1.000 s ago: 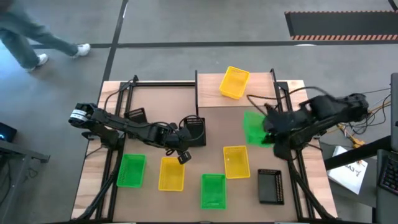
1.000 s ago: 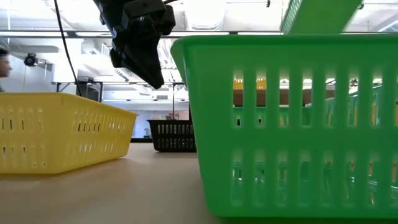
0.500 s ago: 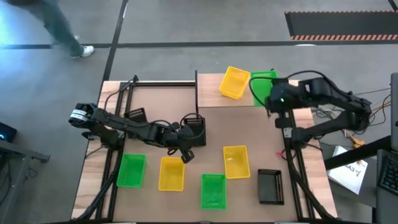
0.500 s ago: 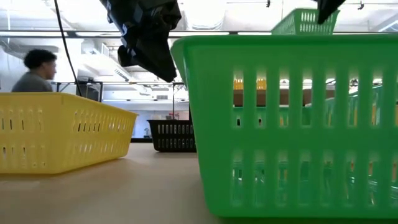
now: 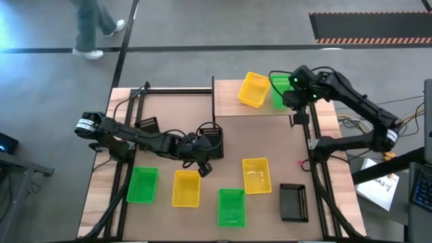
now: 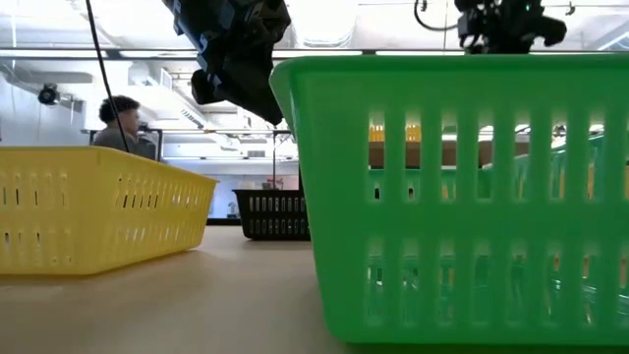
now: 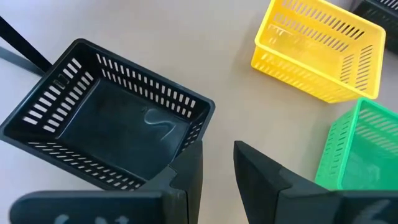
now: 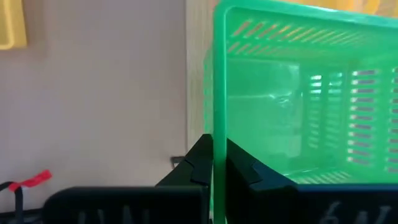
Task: Stack baskets on shelf by color
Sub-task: Put the top green bin on the shelf
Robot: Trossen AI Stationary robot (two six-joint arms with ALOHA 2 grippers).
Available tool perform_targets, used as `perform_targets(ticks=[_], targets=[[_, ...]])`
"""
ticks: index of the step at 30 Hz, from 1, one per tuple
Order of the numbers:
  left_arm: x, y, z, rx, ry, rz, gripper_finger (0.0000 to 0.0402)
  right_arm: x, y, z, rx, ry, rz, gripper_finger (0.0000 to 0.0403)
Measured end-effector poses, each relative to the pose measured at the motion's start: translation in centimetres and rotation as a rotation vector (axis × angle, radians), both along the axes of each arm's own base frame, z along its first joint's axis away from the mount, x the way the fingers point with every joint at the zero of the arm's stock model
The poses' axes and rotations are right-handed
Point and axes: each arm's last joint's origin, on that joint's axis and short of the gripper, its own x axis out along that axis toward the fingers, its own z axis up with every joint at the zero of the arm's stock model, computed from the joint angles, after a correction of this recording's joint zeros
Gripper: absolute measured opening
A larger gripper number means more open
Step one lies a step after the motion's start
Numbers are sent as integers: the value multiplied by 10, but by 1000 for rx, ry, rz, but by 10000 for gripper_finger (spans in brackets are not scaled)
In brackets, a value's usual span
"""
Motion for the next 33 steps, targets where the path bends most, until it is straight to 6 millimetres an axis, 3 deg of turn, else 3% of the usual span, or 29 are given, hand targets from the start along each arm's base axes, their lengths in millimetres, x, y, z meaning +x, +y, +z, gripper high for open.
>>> perform_targets(ticks=[7,16,20,26,29,33], targets=[[2,0,2,-5,-24,0,74,-8,-16,-21,37,15,-18,8],[5,-1,7,-13,-59,0,74,-9,-21,-26,34,20,-37,9],[9,0,18,-19,-97,6,74,-9,-22,-26,9,31,-26,27],[15,9,37,-26,-152,34,74,-9,-24,-27,-16,37,-45,88],[20,16,56,-12,-205,34,74,-10,-23,-26,-26,41,-50,113],[25,30,85,21,-282,41,74,-14,-19,-10,-73,-9,-60,135]])
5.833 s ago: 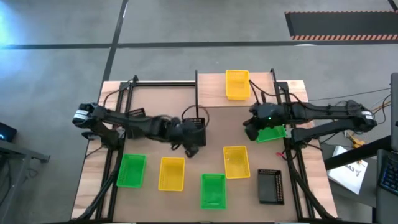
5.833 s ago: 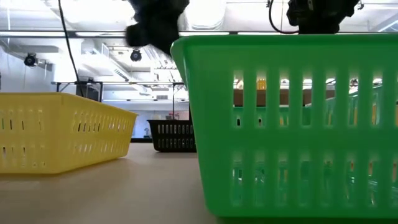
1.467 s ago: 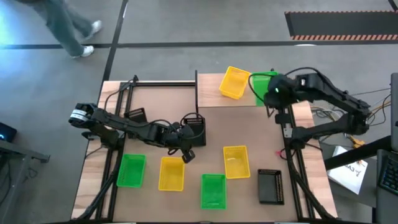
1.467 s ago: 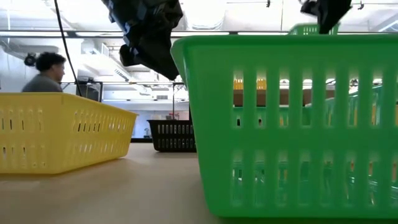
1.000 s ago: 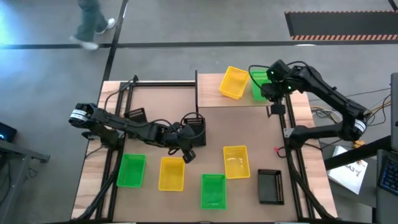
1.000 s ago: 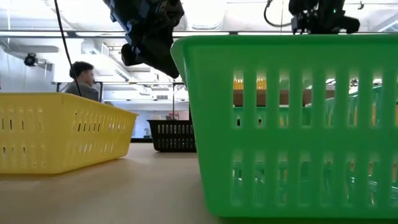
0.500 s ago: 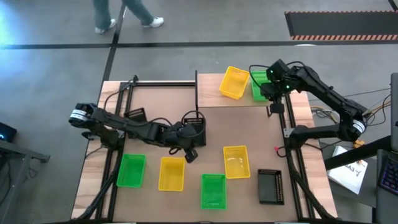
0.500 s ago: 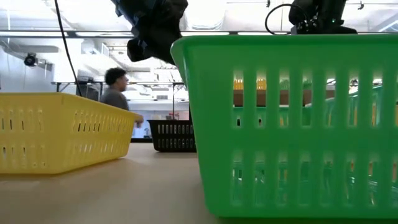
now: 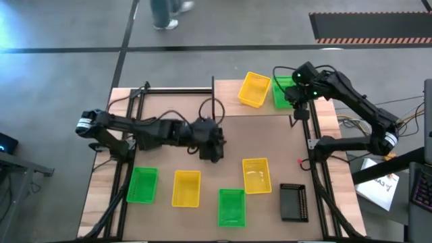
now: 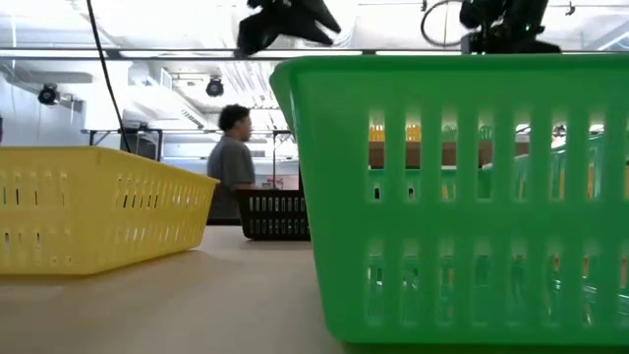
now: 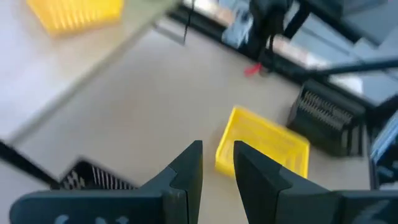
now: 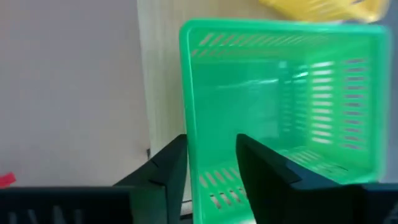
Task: Stack baskets on shelf by color
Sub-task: Put the top green bin on the shelf, then adjust the yellow bin on the shelf
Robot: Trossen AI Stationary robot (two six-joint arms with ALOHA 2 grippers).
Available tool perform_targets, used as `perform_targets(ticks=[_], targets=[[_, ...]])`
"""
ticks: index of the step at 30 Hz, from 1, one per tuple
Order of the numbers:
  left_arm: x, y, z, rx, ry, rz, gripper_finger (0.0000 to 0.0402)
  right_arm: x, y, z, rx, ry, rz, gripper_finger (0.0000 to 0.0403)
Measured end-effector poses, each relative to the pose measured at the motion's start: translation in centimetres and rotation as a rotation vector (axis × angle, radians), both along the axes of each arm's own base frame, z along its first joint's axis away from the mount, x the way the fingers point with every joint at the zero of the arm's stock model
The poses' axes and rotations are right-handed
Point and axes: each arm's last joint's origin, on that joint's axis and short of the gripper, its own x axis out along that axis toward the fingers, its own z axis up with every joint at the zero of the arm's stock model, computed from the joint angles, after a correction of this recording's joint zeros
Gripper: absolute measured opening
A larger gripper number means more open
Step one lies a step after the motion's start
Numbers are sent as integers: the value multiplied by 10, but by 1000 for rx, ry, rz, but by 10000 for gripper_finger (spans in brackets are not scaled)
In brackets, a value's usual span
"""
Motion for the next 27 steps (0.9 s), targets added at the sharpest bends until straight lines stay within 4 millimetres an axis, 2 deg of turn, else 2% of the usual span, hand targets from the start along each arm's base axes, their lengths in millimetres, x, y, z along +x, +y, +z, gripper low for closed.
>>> perform_targets(ticks=[7,10,14,17,21,27], targets=[[6,40,44,95,-103,67,74,-12,13,29,-44,-131,-111,152],[15,63,53,139,-110,107,72,-17,22,39,3,-244,-231,151],[34,98,58,167,-60,158,48,-26,41,48,133,-413,-337,143],[46,123,54,156,7,200,21,-34,57,55,173,-499,-381,131],[58,152,44,147,73,252,3,-70,93,69,102,-649,-390,106],[70,185,12,122,183,313,1,-83,104,71,91,-705,-413,57]])
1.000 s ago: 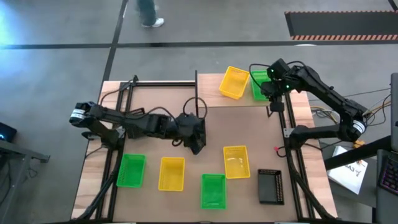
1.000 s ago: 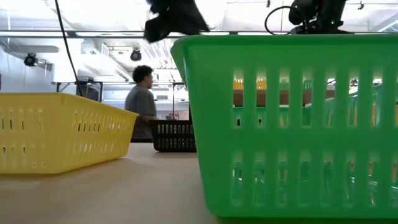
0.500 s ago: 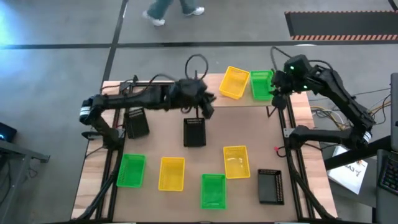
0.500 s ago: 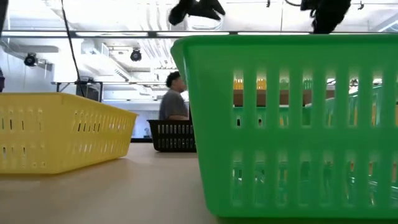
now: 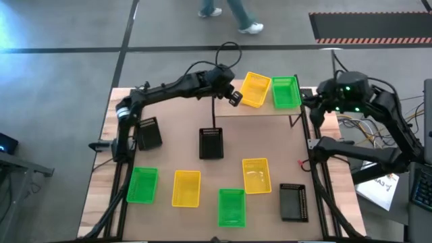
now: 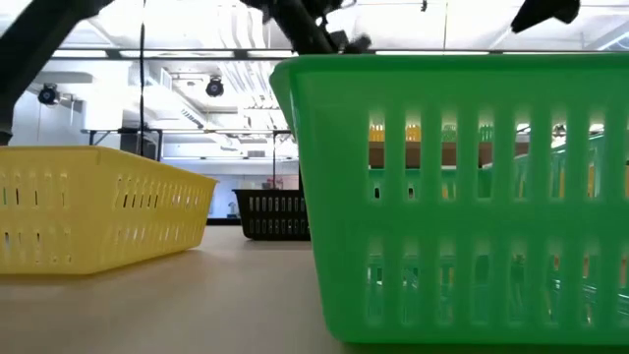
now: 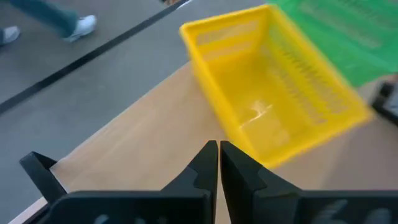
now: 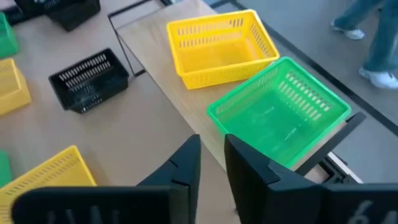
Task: Stack baskets on shelf by color
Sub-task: Adjust the yellow bin on the shelf, then put the top right black bin on the shelf
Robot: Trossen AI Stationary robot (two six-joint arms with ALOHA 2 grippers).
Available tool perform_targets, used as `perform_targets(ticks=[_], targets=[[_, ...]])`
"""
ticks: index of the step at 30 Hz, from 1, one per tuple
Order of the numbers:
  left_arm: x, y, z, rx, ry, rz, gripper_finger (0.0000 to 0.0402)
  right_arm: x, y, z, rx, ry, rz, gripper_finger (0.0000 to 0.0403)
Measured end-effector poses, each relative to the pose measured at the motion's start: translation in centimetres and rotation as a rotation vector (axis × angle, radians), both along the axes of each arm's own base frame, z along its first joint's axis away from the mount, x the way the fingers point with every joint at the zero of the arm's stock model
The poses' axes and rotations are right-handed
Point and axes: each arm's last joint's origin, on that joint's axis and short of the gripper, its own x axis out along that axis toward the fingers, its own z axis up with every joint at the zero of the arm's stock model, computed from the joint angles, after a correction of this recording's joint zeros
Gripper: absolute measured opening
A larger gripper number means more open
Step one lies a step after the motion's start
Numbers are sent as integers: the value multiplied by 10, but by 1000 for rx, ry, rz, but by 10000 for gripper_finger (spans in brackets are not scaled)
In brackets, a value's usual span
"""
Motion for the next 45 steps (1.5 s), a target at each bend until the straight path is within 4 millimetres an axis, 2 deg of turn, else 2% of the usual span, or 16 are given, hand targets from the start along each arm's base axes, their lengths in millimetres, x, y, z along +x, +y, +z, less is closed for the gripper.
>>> perform_targets(ticks=[7,14,18,24,30,34,39,42,45], targets=[[9,14,-22,-39,25,3,1,-3,3,0,-9,-11,0,20],[25,16,-31,-77,-72,-43,1,-3,2,0,-31,6,19,11],[29,11,-32,-101,-95,-59,1,-3,3,0,-36,8,22,11],[35,-6,-33,-133,-104,-135,1,-3,2,0,-38,11,24,11],[41,-21,-33,-90,-98,-123,1,-3,3,0,-38,10,24,11],[34,-23,-24,-86,-80,-119,1,-4,3,0,-36,11,23,11],[10,-36,-5,-110,10,-127,1,-8,7,-2,0,9,4,11],[-5,-58,6,-86,112,-211,1,-11,9,-3,9,-13,-1,11],[-21,-92,16,-50,240,-351,1,-13,11,-5,24,-30,-12,11]])
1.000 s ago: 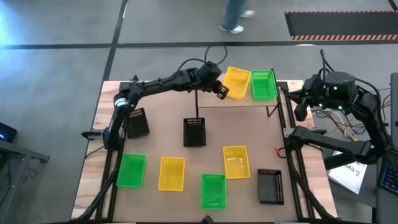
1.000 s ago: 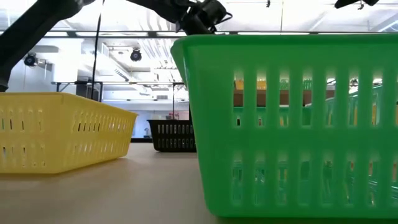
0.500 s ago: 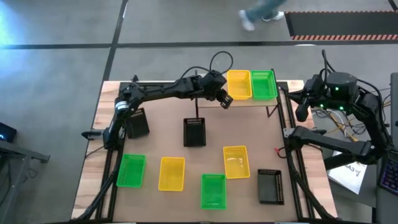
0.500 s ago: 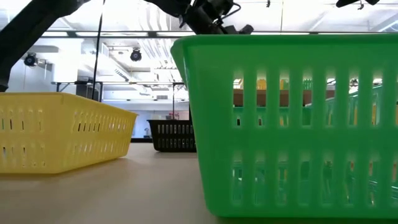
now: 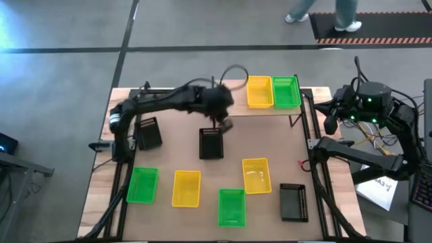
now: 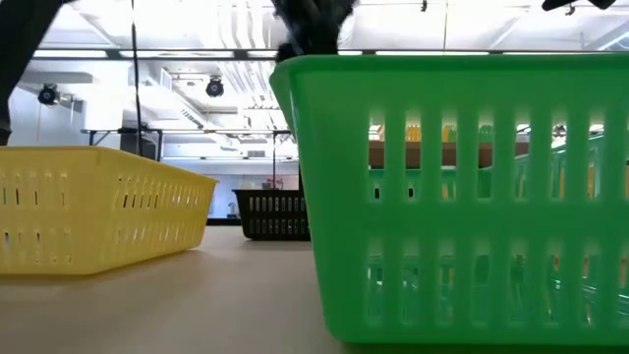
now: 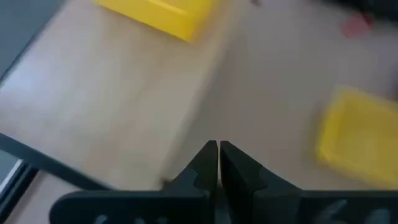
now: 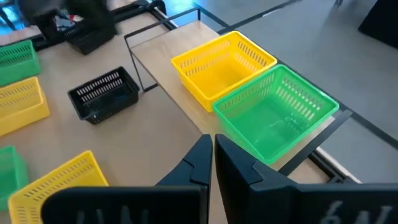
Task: Stack baskets on shelf by color
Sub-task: Put the top right black bin on the shelf
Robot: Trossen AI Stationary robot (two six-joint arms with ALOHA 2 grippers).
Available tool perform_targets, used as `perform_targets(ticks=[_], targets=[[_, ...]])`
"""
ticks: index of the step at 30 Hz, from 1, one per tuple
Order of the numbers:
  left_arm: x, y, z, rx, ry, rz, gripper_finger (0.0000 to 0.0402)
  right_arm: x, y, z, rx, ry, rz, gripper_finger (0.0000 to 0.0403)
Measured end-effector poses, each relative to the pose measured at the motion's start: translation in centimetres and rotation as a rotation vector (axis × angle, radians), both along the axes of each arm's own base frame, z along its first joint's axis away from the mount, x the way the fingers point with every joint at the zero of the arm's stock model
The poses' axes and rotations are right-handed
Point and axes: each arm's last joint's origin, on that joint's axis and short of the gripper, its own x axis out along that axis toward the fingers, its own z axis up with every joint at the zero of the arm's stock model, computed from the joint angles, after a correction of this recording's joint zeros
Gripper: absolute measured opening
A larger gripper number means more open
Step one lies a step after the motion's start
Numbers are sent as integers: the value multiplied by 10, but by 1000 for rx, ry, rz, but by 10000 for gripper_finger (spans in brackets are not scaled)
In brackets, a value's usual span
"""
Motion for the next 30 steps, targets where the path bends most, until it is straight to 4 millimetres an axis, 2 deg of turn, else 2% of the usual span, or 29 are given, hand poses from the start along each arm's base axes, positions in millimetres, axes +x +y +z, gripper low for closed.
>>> perform_targets(ticks=[3,6,9,12,16,20,24,30], targets=[[-10,-39,2,10,60,-123,1,-1,1,-2,-1,-9,-4,11],[-17,-78,-6,8,74,-222,1,-1,1,-3,-16,-31,0,11],[-23,-110,-23,-23,76,-261,1,0,0,-3,-28,-35,5,11],[-26,-130,-50,-66,85,-247,1,2,-1,-2,-59,-33,22,11],[-28,-139,-88,-82,56,-226,2,6,-4,-3,-96,-37,38,11],[-30,-132,-117,-95,57,-181,12,10,-8,-6,-113,-37,48,11],[-31,-125,-133,-25,62,-261,57,12,-10,-11,-113,-24,54,11],[-39,-116,-152,-5,139,-253,141,14,-11,-15,-102,-13,54,11]])
